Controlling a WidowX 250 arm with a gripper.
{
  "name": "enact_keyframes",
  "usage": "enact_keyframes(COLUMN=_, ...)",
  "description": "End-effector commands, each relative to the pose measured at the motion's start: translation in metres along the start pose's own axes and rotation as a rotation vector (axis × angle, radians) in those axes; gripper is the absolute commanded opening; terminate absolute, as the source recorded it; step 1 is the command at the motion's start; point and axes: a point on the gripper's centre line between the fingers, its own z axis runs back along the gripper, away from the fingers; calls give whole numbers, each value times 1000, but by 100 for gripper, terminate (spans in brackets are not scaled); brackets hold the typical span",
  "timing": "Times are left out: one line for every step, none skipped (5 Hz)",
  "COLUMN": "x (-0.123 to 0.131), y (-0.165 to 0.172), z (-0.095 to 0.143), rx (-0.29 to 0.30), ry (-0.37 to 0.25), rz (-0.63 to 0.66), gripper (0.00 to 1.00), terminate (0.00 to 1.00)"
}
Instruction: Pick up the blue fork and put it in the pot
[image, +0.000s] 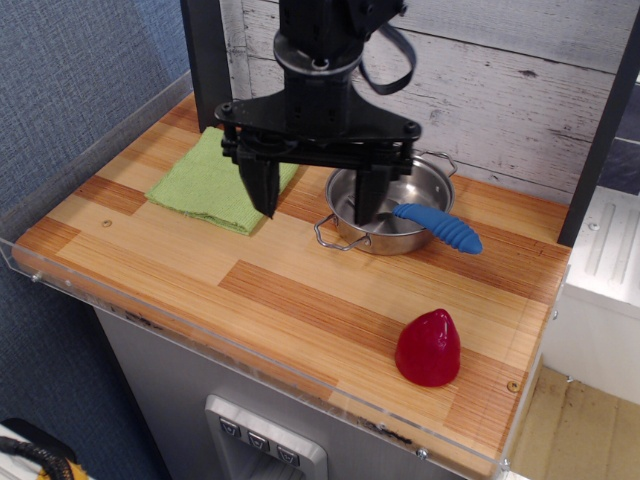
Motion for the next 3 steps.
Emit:
enact_keyframes(x=-19, y=-17, z=44, rx=-75, ry=-59, rz=-112, gripper=100, terminate=0)
enact_keyframes(x=-19, y=-17, z=44, rx=-75, ry=-59, rz=-112, gripper=100, terminate=0)
enact_keyframes(x=-19, y=-17, z=44, rx=-75, ry=-59, rz=-112, gripper=100, terminate=100)
